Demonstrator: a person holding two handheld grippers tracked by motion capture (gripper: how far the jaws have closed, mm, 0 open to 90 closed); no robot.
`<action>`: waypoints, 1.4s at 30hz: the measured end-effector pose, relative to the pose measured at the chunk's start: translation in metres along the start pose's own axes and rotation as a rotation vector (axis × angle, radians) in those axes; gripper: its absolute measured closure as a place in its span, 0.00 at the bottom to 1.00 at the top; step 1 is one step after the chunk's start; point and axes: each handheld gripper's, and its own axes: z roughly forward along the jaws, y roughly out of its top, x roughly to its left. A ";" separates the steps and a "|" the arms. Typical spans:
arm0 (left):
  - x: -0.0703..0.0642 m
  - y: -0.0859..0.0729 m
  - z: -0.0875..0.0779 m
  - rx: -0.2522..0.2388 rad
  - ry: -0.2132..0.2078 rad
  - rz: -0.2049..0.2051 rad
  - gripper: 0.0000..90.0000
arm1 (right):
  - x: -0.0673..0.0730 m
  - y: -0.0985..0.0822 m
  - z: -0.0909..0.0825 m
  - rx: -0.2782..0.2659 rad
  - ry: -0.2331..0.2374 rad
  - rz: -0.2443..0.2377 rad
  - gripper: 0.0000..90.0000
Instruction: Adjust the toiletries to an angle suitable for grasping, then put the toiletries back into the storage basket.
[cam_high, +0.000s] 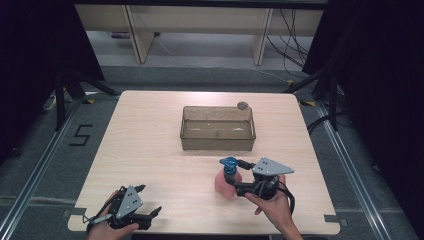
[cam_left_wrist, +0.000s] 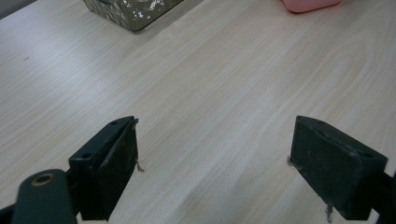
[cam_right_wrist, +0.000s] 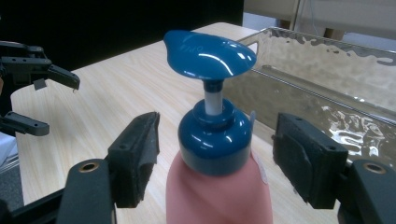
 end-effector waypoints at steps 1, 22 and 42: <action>0.000 0.000 0.000 0.004 0.002 0.000 0.16 | -0.001 0.000 0.000 -0.001 -0.007 -0.014 0.37; 0.000 0.001 0.001 0.006 0.001 0.002 0.16 | -0.004 0.002 0.013 0.004 0.006 -0.013 0.38; -0.002 0.001 0.000 -0.006 -0.008 -0.004 0.16 | -0.004 0.000 0.024 0.021 0.027 -0.017 0.51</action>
